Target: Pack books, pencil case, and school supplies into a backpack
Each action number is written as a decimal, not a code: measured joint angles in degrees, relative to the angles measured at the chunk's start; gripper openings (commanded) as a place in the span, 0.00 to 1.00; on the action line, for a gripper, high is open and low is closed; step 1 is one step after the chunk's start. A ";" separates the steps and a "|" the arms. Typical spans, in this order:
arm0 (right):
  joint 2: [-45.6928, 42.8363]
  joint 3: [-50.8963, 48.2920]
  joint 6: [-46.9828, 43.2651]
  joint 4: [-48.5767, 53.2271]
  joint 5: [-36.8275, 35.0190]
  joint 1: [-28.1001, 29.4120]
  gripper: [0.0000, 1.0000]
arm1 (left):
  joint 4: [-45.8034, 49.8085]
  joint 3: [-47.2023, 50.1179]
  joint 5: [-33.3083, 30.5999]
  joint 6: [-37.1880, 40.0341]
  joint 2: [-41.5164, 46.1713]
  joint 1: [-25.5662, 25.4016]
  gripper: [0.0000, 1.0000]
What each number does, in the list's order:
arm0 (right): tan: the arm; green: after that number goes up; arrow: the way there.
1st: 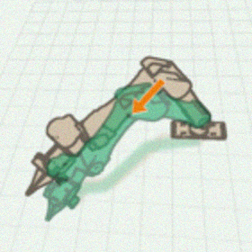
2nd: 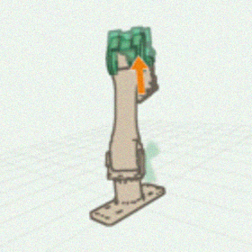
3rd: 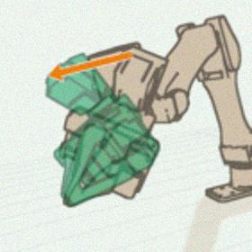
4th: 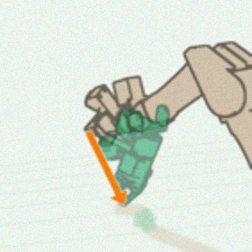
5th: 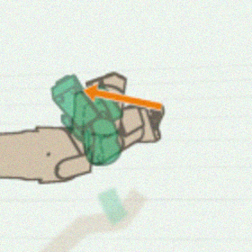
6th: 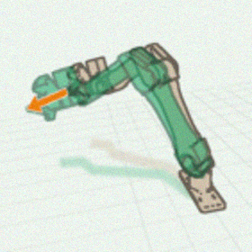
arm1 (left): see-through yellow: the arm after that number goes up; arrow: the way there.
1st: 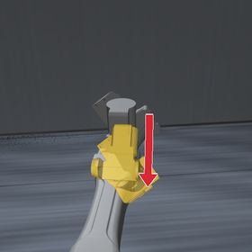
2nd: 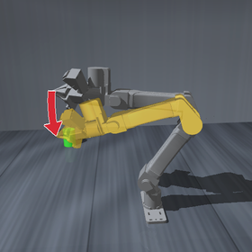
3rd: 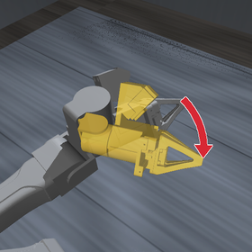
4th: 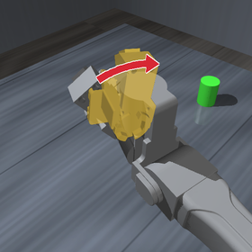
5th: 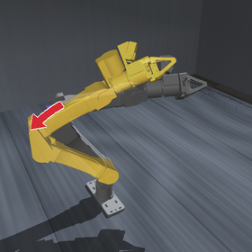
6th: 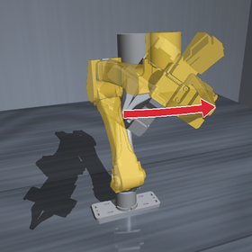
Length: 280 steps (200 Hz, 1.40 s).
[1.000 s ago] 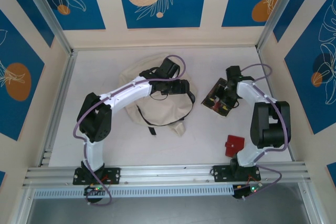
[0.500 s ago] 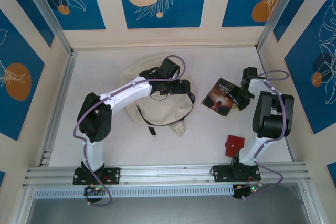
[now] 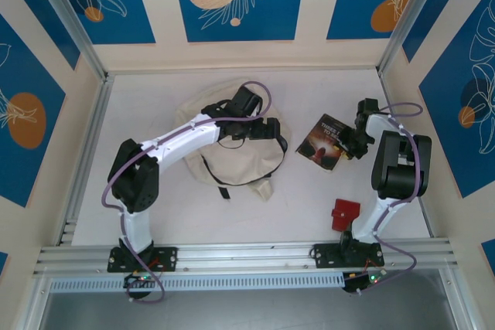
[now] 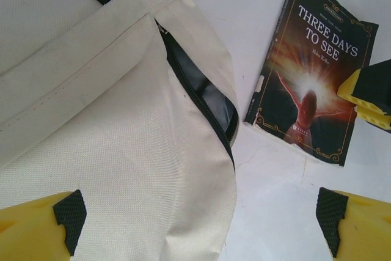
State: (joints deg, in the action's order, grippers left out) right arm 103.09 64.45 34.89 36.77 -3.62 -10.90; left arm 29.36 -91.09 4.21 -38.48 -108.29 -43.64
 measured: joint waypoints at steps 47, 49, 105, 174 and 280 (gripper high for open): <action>-1.16 0.11 -1.01 -0.07 0.17 0.15 0.08 | -0.04 0.15 0.07 0.00 0.02 0.09 0.98; -1.29 0.09 -1.09 -0.07 0.17 0.17 0.08 | -0.09 0.20 0.09 0.00 0.02 0.15 0.98; -8.04 -2.67 -1.33 -2.69 2.71 0.44 0.00 | -1.70 3.39 2.23 -0.07 1.75 2.25 0.98; -22.77 -7.15 -1.36 -9.86 15.89 0.15 0.00 | -6.60 7.13 8.90 -0.57 5.53 6.86 0.98; -27.80 -8.92 0.48 -19.89 42.80 2.78 0.00 | -20.41 10.67 27.19 -3.15 5.88 11.87 0.98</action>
State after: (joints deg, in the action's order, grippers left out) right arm 75.29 55.53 35.38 16.88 39.18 -8.12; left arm 8.95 -80.42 31.40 -41.63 -102.41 -31.77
